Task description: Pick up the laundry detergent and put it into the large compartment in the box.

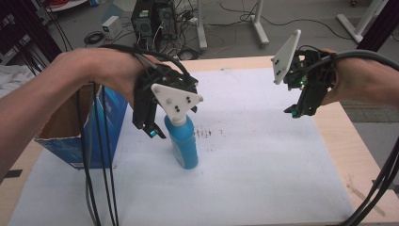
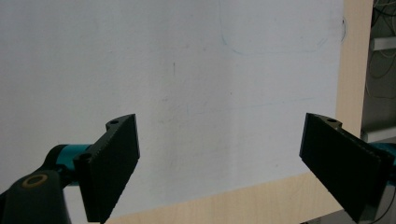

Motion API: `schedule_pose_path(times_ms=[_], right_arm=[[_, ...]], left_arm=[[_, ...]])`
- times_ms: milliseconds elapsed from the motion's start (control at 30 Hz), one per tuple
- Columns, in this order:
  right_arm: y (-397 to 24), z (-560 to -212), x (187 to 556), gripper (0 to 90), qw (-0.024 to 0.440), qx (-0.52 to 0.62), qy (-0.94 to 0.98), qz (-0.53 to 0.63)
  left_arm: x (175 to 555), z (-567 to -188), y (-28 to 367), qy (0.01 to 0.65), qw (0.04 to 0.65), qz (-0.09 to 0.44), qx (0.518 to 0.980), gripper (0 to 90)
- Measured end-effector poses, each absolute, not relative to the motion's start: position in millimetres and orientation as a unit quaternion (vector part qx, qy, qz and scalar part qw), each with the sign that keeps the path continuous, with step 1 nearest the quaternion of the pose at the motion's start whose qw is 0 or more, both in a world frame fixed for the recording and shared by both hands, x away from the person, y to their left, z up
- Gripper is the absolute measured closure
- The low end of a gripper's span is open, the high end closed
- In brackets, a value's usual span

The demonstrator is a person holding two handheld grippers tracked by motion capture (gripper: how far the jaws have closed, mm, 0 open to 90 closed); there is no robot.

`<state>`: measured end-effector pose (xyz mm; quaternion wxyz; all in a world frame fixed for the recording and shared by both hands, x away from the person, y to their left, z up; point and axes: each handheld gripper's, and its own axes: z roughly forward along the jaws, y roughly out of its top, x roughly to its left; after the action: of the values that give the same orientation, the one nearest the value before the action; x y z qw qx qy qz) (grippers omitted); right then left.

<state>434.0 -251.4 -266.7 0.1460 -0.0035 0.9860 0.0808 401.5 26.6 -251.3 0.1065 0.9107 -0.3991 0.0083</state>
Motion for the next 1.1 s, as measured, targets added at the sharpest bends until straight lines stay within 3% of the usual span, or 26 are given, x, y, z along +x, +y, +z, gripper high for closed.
schedule_pose_path(times_ms=[700,1100], right_arm=[[-251,-270,435,11.2,0.145,-0.005,0.987,0.076],[-252,-271,437,11.2,0.143,-0.005,0.987,0.073]], left_arm=[[413,-280,17,-0.425,0.068,-0.005,0.903,15.5],[414,-282,16,-0.434,0.064,-0.011,0.898,20.1]])
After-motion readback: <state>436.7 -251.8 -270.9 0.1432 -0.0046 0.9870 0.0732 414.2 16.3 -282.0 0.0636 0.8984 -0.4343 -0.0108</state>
